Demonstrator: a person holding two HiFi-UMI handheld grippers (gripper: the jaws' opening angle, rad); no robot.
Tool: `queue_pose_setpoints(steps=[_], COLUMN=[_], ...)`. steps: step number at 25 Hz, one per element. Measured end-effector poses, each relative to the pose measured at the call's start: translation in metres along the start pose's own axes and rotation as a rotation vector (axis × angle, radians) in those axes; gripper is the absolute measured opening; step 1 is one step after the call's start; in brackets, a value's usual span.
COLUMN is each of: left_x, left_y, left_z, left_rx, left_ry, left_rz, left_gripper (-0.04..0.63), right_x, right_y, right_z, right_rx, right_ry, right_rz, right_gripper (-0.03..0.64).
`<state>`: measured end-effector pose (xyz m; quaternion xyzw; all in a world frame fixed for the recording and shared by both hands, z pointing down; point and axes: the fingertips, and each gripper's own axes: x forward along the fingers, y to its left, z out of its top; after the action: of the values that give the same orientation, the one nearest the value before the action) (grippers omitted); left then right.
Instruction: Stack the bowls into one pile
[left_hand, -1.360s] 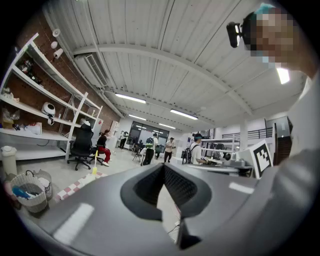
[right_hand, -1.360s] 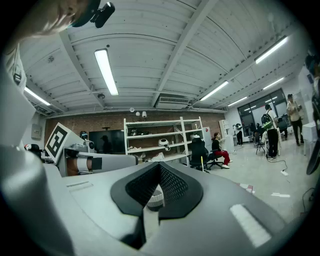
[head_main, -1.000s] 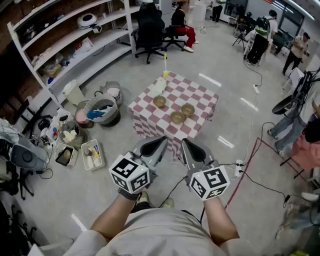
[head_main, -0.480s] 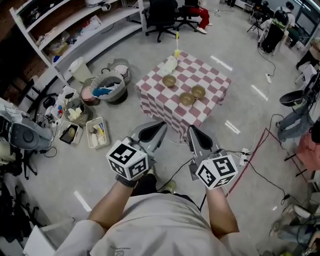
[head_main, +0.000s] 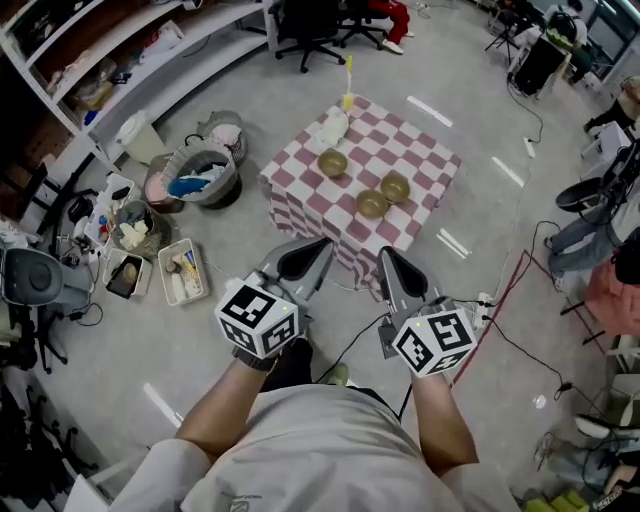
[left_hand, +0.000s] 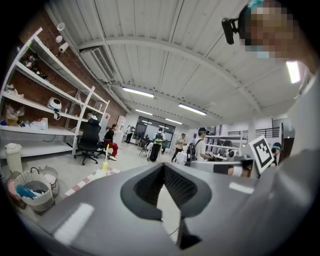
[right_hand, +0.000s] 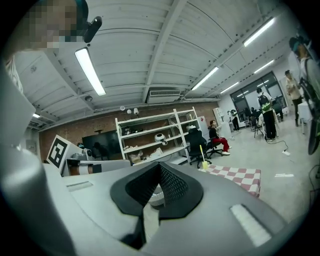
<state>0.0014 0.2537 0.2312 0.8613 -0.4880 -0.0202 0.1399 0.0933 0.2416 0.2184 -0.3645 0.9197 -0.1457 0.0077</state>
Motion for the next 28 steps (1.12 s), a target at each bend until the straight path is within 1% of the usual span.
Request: queue_pose_setpoints(steps=[9,16,22,28], left_x=[0.05,0.078,0.107,0.153], left_y=[0.086,0.14,0.17,0.211], left_z=[0.012,-0.001,-0.022,-0.05], left_rx=[0.012,0.019,0.003,-0.049], left_ry=[0.03,0.071,0.112,0.14], left_rz=[-0.076,-0.12,-0.112,-0.053], left_gripper=[0.006,0.006,0.006,0.006], right_x=[0.088,0.131,0.157,0.206], right_y=[-0.022,-0.04,-0.052,-0.084], right_z=[0.001,-0.014,-0.019,-0.034], right_rx=[-0.008,0.01,-0.002,0.0], right_ry=[0.021,0.035,0.043,0.063], right_rz=[-0.096,-0.186,-0.204,-0.153], right_gripper=[0.009,0.009,0.009,0.009])
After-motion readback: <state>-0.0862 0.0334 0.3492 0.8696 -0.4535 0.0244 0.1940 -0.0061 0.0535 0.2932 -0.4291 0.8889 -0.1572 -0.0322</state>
